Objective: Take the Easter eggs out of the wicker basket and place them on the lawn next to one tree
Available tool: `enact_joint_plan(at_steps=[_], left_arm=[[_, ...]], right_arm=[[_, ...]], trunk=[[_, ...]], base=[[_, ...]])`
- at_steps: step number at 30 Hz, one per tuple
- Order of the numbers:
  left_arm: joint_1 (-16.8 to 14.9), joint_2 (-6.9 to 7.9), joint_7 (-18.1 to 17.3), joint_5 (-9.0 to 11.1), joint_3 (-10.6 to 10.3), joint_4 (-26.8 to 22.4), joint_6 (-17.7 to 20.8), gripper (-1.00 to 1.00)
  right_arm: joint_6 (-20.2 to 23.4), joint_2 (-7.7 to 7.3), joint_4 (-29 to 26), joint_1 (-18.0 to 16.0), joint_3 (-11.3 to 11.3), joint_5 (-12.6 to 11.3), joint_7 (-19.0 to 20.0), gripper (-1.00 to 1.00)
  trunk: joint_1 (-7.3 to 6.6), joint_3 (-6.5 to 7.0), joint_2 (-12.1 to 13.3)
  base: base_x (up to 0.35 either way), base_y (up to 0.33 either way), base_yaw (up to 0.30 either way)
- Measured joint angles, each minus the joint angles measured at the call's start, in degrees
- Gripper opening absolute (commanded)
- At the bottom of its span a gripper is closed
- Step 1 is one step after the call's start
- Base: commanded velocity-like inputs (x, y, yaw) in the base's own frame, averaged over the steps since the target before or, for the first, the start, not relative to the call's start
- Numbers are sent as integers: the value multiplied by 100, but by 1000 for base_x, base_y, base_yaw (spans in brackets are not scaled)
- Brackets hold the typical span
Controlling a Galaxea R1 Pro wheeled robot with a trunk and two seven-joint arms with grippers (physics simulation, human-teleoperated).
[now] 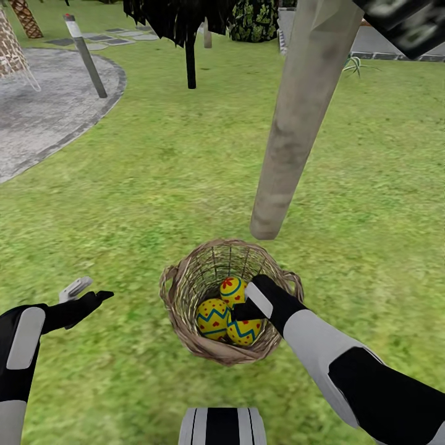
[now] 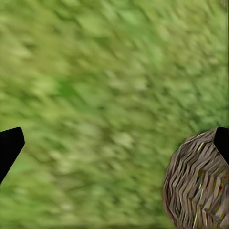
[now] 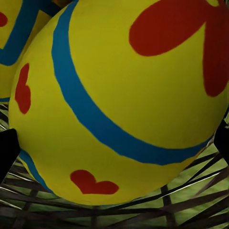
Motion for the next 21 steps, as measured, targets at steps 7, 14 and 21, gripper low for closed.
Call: enact_joint_plan(at_steps=[7, 14, 21], left_arm=[[-1, -1, 1, 0, 0, -23, 0, 100], [-2, -1, 5, 0, -2, -26, 0, 100], [-3, 8, 3, -9, -2, -17, 8, 100]], right_arm=[[-345, 0, 1, 152, 8, -21, -24, -100], [-399, 0, -8, 191, -13, -182, 136, -100], [-422, 0, -14, 192, -29, -304, 140, -100]], trunk=[[-10, 89, 5], [-17, 175, 12], [-35, 330, 22]], base=[[0, 0, 0], [0, 0, 0], [0, 0, 0]])
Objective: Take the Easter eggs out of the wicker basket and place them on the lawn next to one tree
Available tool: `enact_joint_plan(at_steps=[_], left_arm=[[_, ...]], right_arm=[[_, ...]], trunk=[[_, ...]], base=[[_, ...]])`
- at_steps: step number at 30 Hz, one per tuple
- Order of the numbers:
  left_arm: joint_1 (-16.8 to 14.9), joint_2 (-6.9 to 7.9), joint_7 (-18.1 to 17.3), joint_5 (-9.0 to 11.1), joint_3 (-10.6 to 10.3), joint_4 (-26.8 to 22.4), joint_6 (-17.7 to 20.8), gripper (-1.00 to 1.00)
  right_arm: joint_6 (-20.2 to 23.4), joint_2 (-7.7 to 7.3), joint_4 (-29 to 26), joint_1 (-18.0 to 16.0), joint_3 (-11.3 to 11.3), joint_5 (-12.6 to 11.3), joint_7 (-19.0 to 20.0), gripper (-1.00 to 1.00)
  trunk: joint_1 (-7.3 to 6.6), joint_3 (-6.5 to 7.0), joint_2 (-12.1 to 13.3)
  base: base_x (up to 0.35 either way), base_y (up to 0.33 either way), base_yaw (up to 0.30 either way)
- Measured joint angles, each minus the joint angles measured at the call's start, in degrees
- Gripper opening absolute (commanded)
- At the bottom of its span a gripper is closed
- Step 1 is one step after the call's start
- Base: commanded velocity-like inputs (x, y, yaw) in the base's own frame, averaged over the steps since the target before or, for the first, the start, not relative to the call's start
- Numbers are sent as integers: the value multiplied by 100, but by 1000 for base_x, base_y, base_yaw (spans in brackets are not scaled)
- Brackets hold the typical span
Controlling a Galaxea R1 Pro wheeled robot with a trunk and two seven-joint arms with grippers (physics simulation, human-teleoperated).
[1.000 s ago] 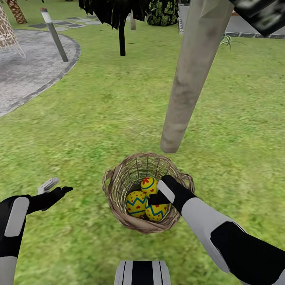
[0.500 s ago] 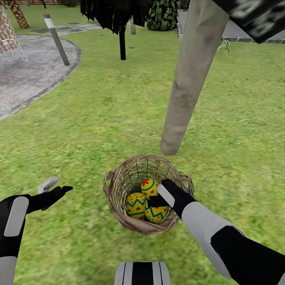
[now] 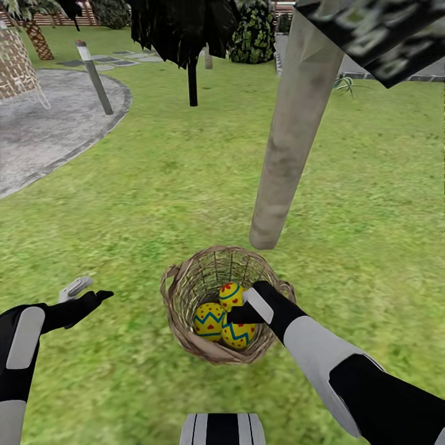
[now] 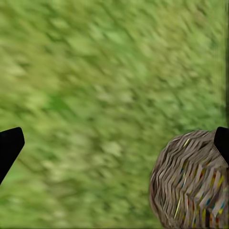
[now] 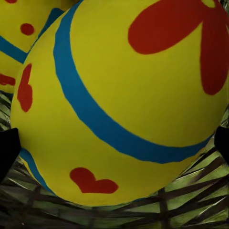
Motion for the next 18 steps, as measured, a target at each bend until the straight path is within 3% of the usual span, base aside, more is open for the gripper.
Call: enact_joint_plan(at_steps=[6, 13, 18], left_arm=[[0, -1, -4, 12, -9, 0, 1, 100], [0, -7, -4, 16, -9, 0, 0, 100], [1, -9, -4, 10, -15, 1, 0, 100]], right_arm=[[1, 0, -1, 0, 0, 15, -1, -100], [-13, 0, -61, -1, 8, 14, 24, -100], [-21, -14, -539, 6, 29, 12, 72, -100]], trunk=[[-13, 133, 8], [-34, 288, 17], [-47, 399, 24]], base=[[-127, 0, 0], [-4, 0, 0], [0, 0, 0]])
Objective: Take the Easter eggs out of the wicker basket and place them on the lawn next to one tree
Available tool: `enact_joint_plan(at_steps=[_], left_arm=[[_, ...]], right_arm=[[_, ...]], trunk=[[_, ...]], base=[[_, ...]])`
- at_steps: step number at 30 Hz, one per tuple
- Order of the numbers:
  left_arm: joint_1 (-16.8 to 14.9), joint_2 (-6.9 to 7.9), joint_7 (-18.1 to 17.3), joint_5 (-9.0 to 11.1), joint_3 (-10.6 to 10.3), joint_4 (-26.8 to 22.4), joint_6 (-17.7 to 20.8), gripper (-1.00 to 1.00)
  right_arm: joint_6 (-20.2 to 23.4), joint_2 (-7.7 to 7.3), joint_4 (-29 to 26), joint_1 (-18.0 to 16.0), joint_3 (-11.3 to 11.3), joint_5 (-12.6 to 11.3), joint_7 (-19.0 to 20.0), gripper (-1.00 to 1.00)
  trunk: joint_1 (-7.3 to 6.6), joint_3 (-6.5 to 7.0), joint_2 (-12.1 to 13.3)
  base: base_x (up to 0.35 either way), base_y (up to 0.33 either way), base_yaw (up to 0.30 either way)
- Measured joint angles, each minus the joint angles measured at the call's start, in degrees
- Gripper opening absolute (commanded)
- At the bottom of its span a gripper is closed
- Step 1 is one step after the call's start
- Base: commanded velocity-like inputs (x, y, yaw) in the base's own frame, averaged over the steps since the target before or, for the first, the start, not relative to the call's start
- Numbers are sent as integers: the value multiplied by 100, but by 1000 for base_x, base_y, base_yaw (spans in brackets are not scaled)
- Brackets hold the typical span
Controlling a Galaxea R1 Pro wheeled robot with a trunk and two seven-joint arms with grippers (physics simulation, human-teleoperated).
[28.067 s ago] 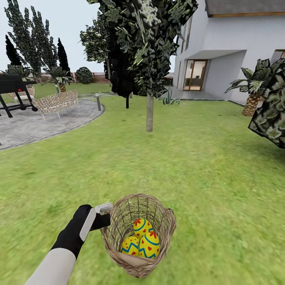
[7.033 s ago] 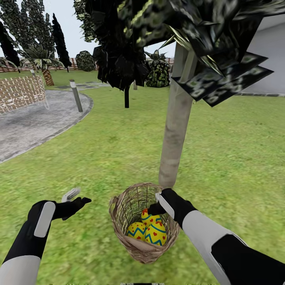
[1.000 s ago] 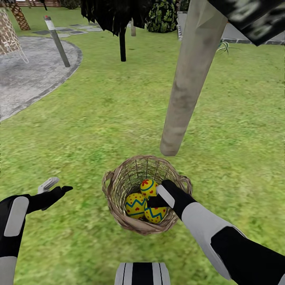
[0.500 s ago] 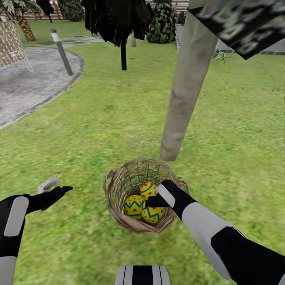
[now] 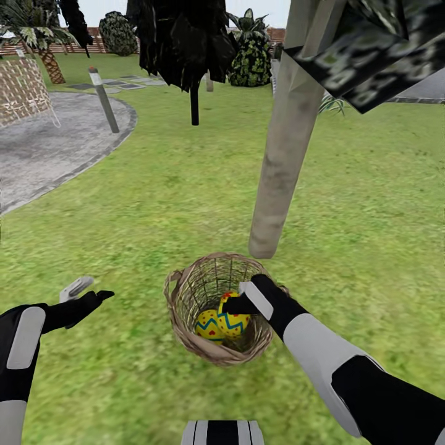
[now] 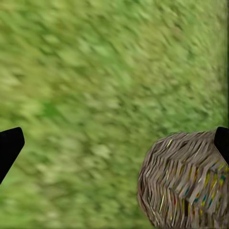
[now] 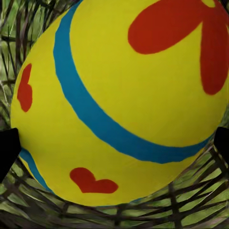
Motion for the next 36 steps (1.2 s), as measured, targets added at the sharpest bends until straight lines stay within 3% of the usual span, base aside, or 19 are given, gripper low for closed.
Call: enact_joint_plan(at_steps=[3, 7, 10, 14, 17, 22, 25, 30, 32, 36], left_arm=[[0, 0, 0, 2, -2, -2, 0, 100], [0, 3, 0, 6, 5, 6, 0, 100], [0, 7, 0, 9, 13, 7, 0, 100], [0, 9, 0, 8, 22, 31, 0, 100], [0, 9, 0, 8, 21, 40, 0, 100], [0, 9, 0, 8, 23, 43, 0, 100], [0, 9, 0, 8, 24, 50, 0, 100], [0, 3, 1, 5, 12, 70, -7, 100], [0, 5, 1, 4, 14, 69, -8, 100], [0, 5, 0, 7, 15, 62, -9, 100]], right_arm=[[-6, -20, -113, 4, 1, 3, 20, -100], [44, -16, -745, 54, 5, -12, 403, -100], [91, -17, -807, 62, 6, -19, 504, -100], [522, -42, -823, 63, -12, -23, 938, -100], [601, -60, -856, 63, -11, -78, 1402, -100], [621, -115, -1000, 63, -7, -95, 1526, -100], [630, -314, -1378, 70, -8, -194, 1594, -100], [720, -842, -1623, 72, 12, -984, 1742, -100], [752, -911, -1645, 72, 18, -1163, 1745, -100], [760, -964, -1660, 72, 22, -1221, 1776, -100]], trunk=[[-8, 66, 4], [-18, 155, 9], [-26, 222, 14], [-36, 310, 19], [-44, 377, 23], [-57, 488, 29], [-64, 554, 34], [-77, 665, 40], [-82, 709, 43], [-93, 799, 48]], base=[[0, 0, 0], [0, 0, 0], [0, 0, 0], [0, 0, 0], [0, 0, 0], [0, 0, 0], [0, 0, 0], [0, 0, 0], [0, 0, 0], [0, 0, -26]])
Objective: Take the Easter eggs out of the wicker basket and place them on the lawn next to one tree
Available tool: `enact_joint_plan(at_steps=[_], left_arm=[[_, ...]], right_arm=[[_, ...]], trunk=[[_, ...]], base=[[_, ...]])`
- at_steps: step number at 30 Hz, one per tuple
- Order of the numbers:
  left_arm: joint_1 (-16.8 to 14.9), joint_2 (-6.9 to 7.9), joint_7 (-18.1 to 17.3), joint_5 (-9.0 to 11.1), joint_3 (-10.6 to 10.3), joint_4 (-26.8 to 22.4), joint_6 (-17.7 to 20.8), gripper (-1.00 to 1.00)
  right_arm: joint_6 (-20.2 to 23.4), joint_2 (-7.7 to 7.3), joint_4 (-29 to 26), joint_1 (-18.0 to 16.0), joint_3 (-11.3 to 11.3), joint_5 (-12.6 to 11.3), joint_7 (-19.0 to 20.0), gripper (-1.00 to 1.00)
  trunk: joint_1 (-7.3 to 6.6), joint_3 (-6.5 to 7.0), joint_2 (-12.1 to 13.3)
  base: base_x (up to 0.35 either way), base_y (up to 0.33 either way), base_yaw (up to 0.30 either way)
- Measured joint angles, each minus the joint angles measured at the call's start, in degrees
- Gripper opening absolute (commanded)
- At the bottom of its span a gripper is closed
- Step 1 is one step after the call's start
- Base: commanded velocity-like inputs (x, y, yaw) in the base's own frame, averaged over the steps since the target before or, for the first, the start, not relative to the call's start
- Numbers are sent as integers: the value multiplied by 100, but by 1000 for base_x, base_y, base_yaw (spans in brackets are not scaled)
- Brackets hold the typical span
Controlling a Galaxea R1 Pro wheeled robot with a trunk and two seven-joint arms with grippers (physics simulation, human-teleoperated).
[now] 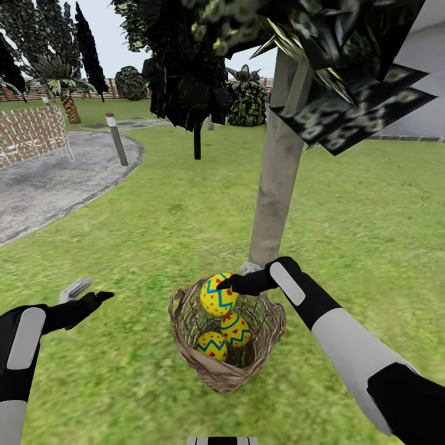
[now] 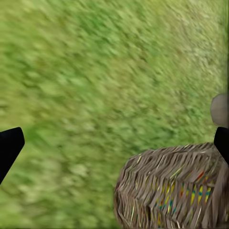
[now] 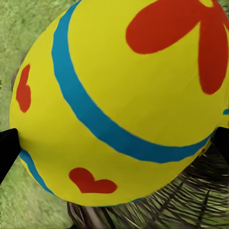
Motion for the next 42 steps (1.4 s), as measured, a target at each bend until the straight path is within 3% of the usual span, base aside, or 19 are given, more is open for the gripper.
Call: enact_joint_plan(at_steps=[2, 6, 8, 19, 23, 29, 31, 33, 35, 37, 42], left_arm=[[-1, -5, 1, -1, 5, -4, 0, 100], [-1, -12, 0, 23, 8, -18, 0, 100], [-1, -12, 0, 24, 8, -18, 0, 100], [-1, 2, 0, 31, 8, -56, 2, 100], [0, 10, 0, 184, 8, -64, 0, 100], [1, 5, -1, 214, 10, -71, -2, 100], [1, 8, -2, 218, 12, -71, -2, 100], [1, 7, -2, 219, 12, -72, -2, 100], [1, 6, -2, 219, 10, -74, -3, 100], [5, 8, -2, 280, 9, -126, 4, 100], [54, 0, -2, 446, 46, -517, -5, 100]], right_arm=[[8, -13, -3, 1, 1, -33, 193, -100], [21, -212, -1, 2, 2, -10, 806, -100], [22, -252, -1, 2, 5, -14, 913, -100], [15, -261, 7, 2, 6, -11, 954, -100], [13, -256, -8, 1, 7, -6, 957, -100], [4, -247, -281, 12, 23, -7, 959, -100], [1, -302, -710, 186, 18, -13, 1346, -100], [-3, -497, -915, 315, 13, 21, 2146, -100], [-8, -686, -954, 336, 8, 43, 2599, -100], [-9, -780, -949, 342, -3, 54, 2795, -100], [-31, -809, -911, 344, -23, 55, 2834, -100]], trunk=[[-5, 53, 3], [-7, 101, 4], [-7, 114, 4], [-4, 186, 5], [-5, 206, 5], [-6, 208, 5], [-5, 207, 5], [-5, 207, 5], [-4, 207, 5], [-4, 208, 5], [-5, 216, 4]], base=[[0, 0, -163], [0, 0, -193], [0, 0, -197], [-163, 0, -207], [-256, 0, -132], [-75, -58, -4], [-245, -217, 0], [-254, -224, 0], [-268, -214, 0], [-271, -218, 0], [-220, -255, -162]])
